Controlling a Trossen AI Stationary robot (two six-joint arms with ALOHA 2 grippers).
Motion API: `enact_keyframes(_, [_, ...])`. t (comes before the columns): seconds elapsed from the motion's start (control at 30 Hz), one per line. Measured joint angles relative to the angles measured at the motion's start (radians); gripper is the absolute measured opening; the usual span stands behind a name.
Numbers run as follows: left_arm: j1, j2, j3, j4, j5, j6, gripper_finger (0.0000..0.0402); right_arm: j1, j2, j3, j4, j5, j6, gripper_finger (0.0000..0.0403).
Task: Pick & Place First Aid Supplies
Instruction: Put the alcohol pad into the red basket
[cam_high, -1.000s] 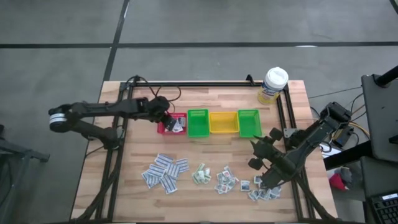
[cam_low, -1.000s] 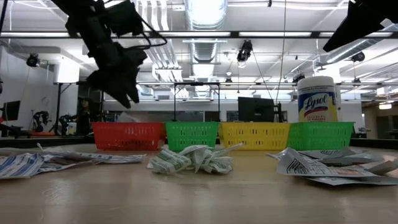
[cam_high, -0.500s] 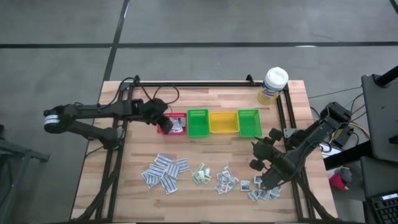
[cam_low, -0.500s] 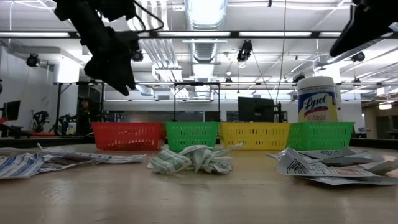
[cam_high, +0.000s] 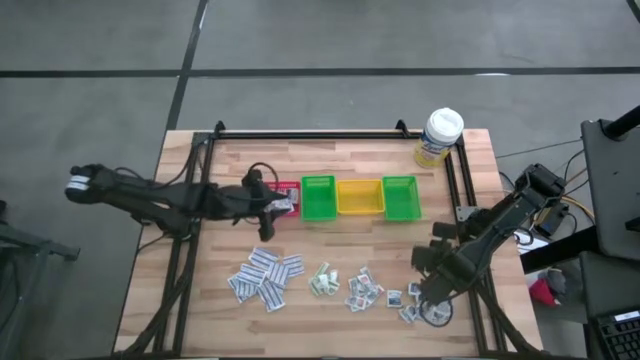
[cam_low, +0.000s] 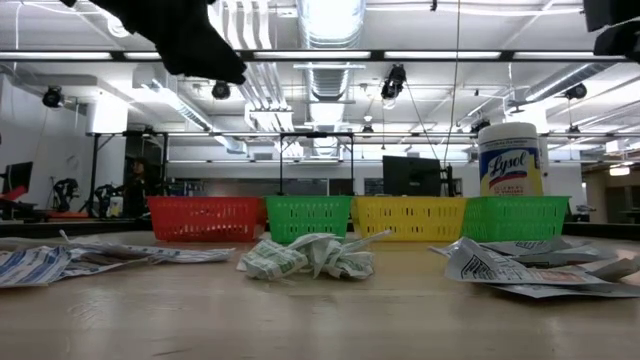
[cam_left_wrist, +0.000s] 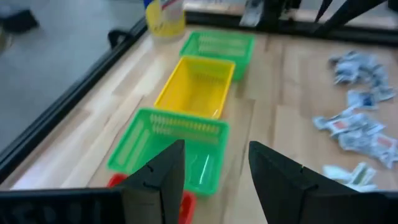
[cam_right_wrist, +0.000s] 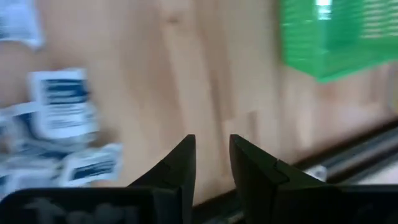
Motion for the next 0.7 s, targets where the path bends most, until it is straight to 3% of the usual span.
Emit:
enact_keyframes(0.37, [-0.043,-0.115,-0.175,0.151,-0.001,-0.005,0.0172,-0.002,0.000,0.000,0.342,-0.023,-0.163,0.0132])
enact_keyframes(0.7, [-0.043,-0.181,-0.292,0.283,0.000,-0.014,0.0172,-0.007,0.064,0.000,0.431,-0.023,-0.161,0.0146])
